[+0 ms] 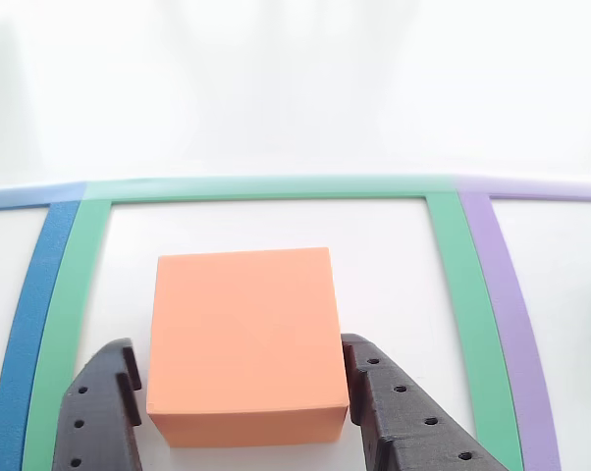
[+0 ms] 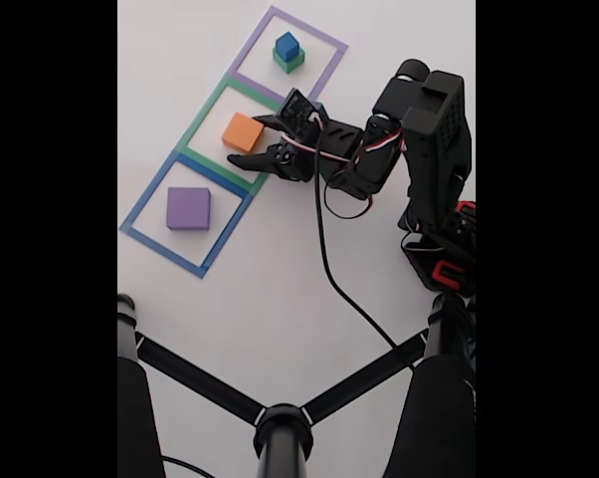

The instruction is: Tower of hanoi

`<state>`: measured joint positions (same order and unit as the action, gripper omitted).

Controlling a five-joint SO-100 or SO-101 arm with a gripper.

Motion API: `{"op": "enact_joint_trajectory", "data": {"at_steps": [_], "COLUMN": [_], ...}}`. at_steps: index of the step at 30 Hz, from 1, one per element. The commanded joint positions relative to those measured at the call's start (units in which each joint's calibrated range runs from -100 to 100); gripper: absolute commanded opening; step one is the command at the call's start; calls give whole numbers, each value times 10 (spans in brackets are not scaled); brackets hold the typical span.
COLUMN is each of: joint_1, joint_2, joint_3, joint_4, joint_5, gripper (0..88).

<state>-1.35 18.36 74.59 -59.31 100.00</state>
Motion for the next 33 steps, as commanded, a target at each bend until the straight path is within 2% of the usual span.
{"op": "enact_joint_trajectory", "data": {"at_steps": [1, 12, 18, 22, 26, 33], "joint_1": [-7, -7, 2, 11, 17, 31], "joint_2": [-3, -51, -209, -355, -495, -583], "joint_3": [-10, -5, 20, 8, -68, -373], "joint_4": [-14, 21, 161, 342, 599, 1086], "joint_5": [0, 0, 0, 0, 0, 0], "gripper": [155, 107, 109, 109, 107, 106]}}
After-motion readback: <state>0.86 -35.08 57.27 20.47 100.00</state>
